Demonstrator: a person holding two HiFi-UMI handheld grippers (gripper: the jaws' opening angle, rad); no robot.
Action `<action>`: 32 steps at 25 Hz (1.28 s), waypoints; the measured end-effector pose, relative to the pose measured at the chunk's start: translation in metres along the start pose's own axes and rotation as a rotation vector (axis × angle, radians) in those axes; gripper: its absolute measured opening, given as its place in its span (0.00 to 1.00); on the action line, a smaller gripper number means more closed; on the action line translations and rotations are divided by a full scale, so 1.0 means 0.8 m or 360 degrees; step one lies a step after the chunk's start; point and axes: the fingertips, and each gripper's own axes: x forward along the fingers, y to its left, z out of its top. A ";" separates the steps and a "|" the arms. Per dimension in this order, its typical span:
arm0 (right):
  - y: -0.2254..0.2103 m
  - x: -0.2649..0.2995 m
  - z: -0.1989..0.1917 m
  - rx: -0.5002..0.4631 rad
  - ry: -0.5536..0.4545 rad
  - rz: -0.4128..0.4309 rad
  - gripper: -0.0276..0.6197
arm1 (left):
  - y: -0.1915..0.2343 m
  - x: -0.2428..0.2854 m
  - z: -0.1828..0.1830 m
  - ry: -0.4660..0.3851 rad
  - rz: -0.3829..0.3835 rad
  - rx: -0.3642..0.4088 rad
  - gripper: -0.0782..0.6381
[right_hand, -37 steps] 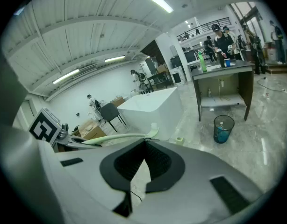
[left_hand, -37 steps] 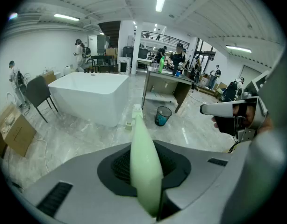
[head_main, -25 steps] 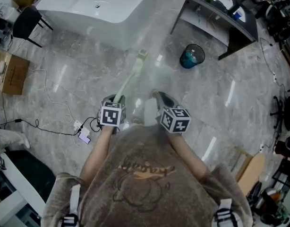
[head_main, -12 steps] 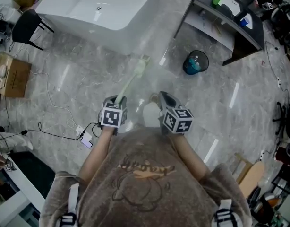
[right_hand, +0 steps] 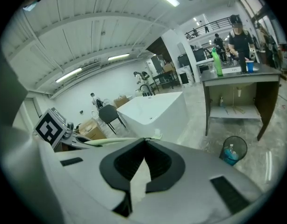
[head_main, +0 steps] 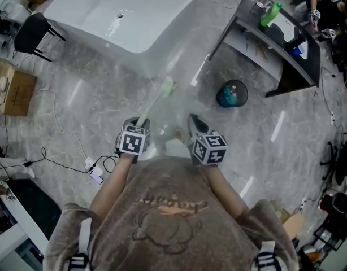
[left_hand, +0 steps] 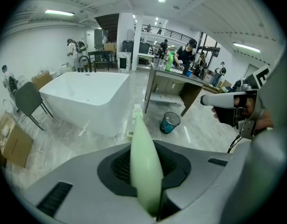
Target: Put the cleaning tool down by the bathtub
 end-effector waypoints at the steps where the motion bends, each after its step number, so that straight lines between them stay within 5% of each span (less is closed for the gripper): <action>1: -0.007 0.006 0.007 -0.0015 0.0007 0.0009 0.04 | 0.001 0.008 0.008 0.0002 0.0006 -0.0007 0.21; 14: -0.080 0.080 0.065 -0.0028 0.0061 0.0052 0.04 | 0.014 0.096 0.073 0.0038 0.0024 -0.0066 0.21; 32: -0.154 0.196 0.076 0.0087 0.0013 -0.0018 0.04 | 0.070 0.229 0.109 0.0132 -0.0003 -0.0009 0.21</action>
